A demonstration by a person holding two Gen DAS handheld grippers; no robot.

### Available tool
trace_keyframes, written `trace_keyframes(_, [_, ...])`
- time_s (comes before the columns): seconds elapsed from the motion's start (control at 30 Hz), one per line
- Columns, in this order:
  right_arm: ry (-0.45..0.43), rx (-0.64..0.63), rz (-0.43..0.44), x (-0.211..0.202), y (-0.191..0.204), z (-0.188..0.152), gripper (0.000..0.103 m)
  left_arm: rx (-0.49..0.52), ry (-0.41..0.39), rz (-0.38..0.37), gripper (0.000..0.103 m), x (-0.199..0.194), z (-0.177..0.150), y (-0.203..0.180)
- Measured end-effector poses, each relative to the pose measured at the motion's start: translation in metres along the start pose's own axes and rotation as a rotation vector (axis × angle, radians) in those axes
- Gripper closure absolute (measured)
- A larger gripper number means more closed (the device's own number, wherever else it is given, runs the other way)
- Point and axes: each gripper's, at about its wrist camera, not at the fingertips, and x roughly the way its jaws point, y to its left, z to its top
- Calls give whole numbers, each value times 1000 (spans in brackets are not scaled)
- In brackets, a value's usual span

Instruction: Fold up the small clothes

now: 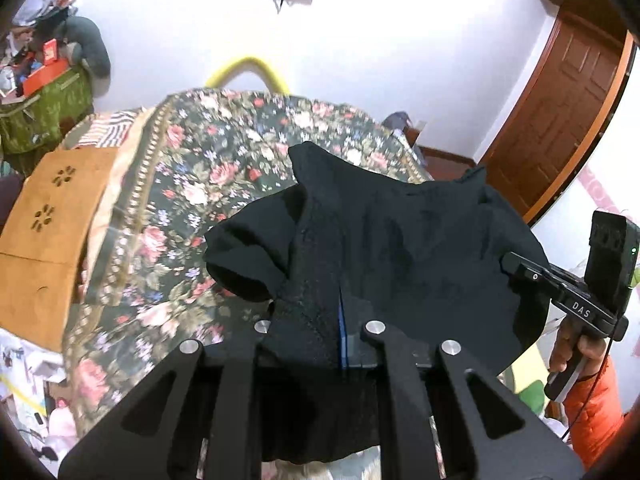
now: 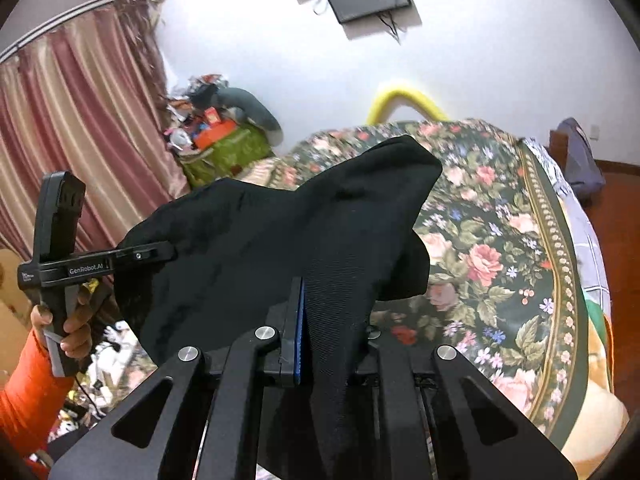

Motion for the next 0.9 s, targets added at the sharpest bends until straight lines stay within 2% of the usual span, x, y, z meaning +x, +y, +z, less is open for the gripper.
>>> trace_keyframes(0.13, [8,-33,14,-13,29,-10,93,10,-5,26,91,-30,-18,4])
trace_keyframes(0.27, [36,-37,19,-16,48,-35,93,-2,27,32,91,-38,-44,13])
trace_keyframes(0.5, [182,0,-10,14,42,-91,93,-68,176,17,90,-5,-111,38])
trace_keyframes(0.57, [232,-3,-36,22,37,-105,93,-49,227,52,89,9,-129,42])
trace_keyframes(0.63, [276,-14,-72,29,30,-117,87,-29,251,84,81,17,-140,46])
trace_keyframes(0.77, [294,-20,-116,22,20,-125,80,-26,242,126,72,10,-146,58])
trace_keyframes(0.9, [227,-41,-196,1,18,-115,70,-5,193,204,68,-11,-136,63])
